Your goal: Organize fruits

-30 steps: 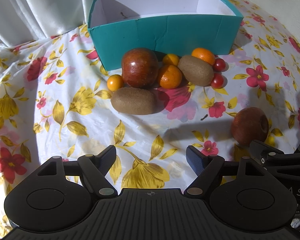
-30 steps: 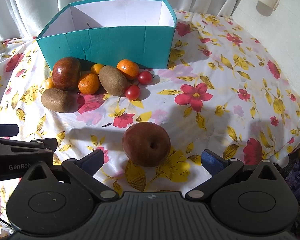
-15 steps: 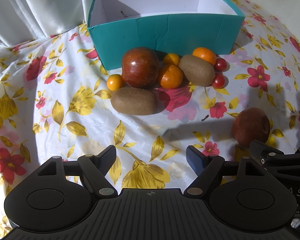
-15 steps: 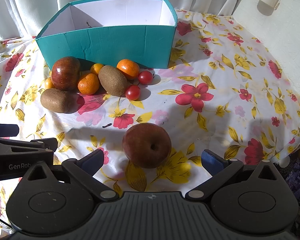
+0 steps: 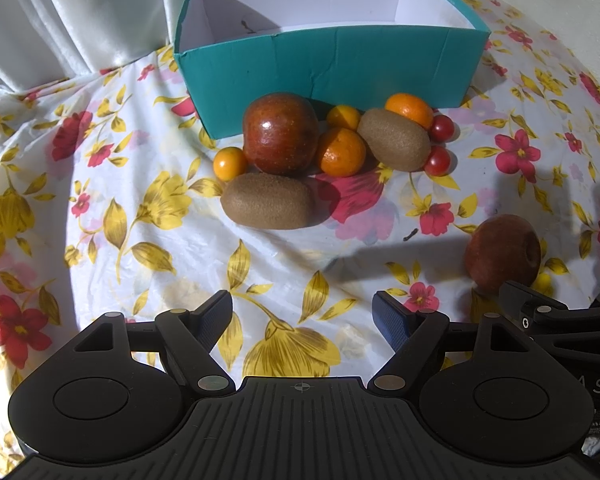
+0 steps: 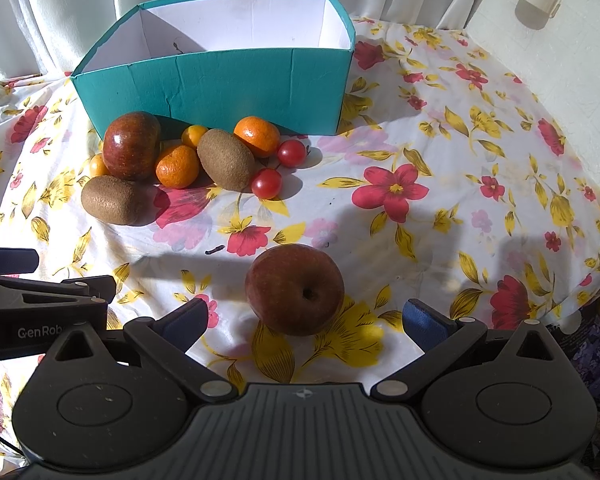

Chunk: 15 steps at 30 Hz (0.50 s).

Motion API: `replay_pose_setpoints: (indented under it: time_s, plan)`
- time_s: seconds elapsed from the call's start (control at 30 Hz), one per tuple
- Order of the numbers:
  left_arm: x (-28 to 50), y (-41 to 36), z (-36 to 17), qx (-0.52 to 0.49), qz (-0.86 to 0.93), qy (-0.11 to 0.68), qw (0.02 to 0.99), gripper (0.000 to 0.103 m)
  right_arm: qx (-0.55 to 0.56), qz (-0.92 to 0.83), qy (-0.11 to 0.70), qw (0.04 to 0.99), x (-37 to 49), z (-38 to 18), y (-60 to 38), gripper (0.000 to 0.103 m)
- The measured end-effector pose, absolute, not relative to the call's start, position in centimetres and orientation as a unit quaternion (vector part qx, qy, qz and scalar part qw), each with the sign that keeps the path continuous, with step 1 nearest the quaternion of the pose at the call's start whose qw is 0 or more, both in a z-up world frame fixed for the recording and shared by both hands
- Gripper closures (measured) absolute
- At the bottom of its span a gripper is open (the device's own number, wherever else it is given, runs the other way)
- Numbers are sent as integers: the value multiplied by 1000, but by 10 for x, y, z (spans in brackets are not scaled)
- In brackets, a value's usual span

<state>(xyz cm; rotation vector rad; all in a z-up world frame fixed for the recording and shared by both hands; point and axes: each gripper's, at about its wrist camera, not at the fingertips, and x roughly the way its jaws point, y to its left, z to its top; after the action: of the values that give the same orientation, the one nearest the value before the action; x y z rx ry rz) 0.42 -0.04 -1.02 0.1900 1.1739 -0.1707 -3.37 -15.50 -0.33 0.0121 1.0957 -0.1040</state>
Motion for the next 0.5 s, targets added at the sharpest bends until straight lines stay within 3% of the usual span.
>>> replay_pose_setpoints:
  time_s: [0.5]
  plan:
    - [5, 1, -14, 86, -81, 555, 824, 19, 9, -48, 521, 852, -34, -4, -156, 0]
